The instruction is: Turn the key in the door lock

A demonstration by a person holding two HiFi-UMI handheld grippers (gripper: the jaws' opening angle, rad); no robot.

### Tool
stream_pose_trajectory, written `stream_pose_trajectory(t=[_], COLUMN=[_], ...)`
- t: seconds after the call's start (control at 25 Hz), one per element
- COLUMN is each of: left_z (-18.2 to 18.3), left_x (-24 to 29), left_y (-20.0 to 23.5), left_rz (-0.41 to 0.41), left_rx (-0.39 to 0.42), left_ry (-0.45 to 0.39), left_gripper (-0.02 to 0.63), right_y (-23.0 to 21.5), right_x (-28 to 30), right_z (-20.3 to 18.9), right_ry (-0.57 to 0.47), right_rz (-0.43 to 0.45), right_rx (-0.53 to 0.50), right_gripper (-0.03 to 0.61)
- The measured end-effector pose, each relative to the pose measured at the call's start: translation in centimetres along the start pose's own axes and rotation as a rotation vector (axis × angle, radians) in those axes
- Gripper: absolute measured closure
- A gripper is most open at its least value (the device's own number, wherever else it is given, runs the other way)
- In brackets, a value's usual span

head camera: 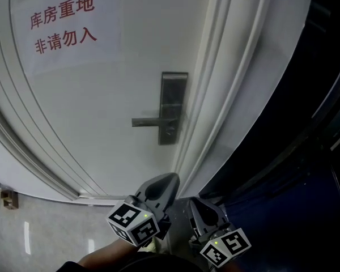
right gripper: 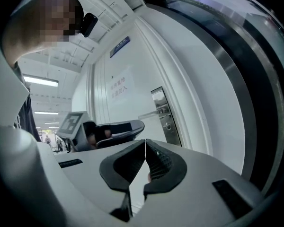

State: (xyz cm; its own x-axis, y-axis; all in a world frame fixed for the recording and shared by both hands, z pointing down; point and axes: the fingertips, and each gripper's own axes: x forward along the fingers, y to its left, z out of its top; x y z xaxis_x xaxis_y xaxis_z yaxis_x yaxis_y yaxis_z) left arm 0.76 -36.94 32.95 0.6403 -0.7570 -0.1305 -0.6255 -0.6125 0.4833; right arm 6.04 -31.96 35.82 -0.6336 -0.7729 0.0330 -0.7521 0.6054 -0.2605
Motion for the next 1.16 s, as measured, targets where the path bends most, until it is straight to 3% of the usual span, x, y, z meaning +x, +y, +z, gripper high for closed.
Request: stream_pose_trajectory(t=[0.12, 0.28, 1.16], left_z=[-0.2, -0.5, -1.9], left_x=[-1.6, -3.0, -3.2], left_y=[-1.1, -1.7, -2.5], left_rz=[0.032, 0.06, 0.078], left_rx=[0.098, 0.148, 0.17], left_ry=[0.001, 0.006, 0.013], left_gripper=[0.607, 0.607, 0.607], right_y=[0.4, 1.3, 1.6], right_x=[0.0, -0.1, -0.1], right_z=[-0.1, -0.3, -0.3], right_ry=[0.009, 0.018, 0.012], right_rz=[0.01, 0.032, 0.051], right_rx=[-0.019, -0.036, -0.044], right_gripper=[0.563, 0.565, 0.565])
